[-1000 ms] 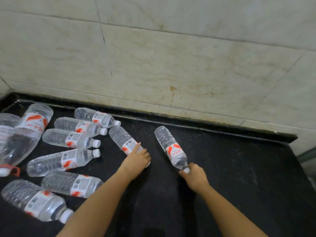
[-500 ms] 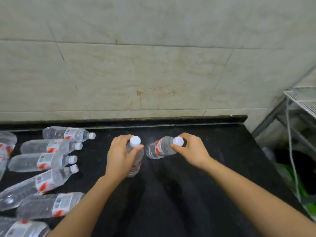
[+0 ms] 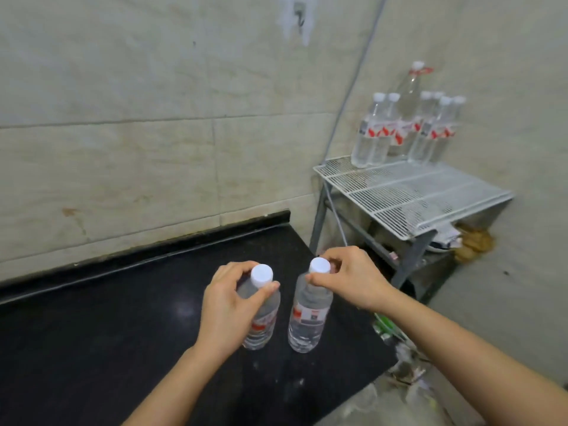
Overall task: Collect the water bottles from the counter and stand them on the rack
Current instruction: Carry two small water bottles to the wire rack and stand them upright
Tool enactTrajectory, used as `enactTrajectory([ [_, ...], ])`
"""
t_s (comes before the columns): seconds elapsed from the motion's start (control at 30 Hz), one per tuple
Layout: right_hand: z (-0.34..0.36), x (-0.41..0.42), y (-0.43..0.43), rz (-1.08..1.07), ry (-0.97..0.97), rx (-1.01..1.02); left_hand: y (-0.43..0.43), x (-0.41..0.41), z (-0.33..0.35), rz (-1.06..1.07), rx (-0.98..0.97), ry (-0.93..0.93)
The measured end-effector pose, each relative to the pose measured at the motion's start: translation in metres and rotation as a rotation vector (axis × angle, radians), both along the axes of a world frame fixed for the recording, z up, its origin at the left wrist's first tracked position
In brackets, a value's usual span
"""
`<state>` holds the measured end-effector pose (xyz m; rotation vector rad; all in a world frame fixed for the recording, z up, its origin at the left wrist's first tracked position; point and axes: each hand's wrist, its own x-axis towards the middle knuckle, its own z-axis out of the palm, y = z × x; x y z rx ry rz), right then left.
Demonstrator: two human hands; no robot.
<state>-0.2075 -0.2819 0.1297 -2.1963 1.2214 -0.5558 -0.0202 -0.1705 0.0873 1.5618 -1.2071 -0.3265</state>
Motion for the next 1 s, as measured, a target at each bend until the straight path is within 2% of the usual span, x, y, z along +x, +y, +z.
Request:
enactTrajectory([
  [0.33, 0.092, -0.184, -0.056, -0.089, -0.145, -0.289, -0.085, -0.160, 0.087, -0.130, -0.104, 0.264],
  [0.47, 0.130, -0.228, -0.089, -0.194, -0.241, -0.346, -0.130, -0.190, 0.131, -0.210, -0.164, 0.271],
  [0.77, 0.188, -0.259, -0.182, -0.331, -0.244, -0.422, -0.251, -0.215, 0.189, -0.313, -0.262, 0.259],
  [1.0, 0.193, -0.255, -0.267, -0.367, -0.155, -0.373, -0.348, -0.236, 0.191, -0.334, -0.164, 0.215],
])
